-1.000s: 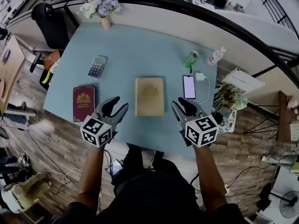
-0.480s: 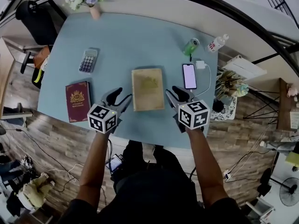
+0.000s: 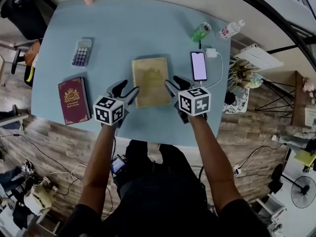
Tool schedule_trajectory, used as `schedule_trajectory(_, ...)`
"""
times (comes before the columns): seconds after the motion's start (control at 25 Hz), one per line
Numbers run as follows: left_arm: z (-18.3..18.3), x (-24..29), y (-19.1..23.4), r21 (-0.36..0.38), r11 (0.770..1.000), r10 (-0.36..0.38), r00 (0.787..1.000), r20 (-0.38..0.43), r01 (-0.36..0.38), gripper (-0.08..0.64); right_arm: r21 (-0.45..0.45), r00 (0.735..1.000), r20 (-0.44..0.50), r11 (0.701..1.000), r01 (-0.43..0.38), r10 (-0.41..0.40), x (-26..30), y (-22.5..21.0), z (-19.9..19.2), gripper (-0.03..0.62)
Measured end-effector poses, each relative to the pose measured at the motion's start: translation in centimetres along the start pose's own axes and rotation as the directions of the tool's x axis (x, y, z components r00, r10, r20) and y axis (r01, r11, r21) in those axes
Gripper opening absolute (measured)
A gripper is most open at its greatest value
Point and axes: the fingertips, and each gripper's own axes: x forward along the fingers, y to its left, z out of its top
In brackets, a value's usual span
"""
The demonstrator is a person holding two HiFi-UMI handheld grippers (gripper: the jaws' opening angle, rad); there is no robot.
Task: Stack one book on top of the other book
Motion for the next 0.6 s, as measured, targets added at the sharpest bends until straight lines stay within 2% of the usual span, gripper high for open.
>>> schedule_trajectory(0.36, -2.6, 2.6, 1.5, -0.035, 0.999, 0.011, 0.999, -0.053, -0.012, 0.273, 0.07, 0.997, -0.072, 0.998, 0.002, 0.003, 3.0, -1.8, -3.2, 0.163)
schedule_trajectory(0.6, -3.2, 3.7, 1.8, -0.063, 0.998, -0.01, 0.998, -0.069, 0.006, 0.273, 0.121, 0.996, -0.082, 0.992, -0.034, 0.045, 4.3, -1.8, -4.4, 0.163)
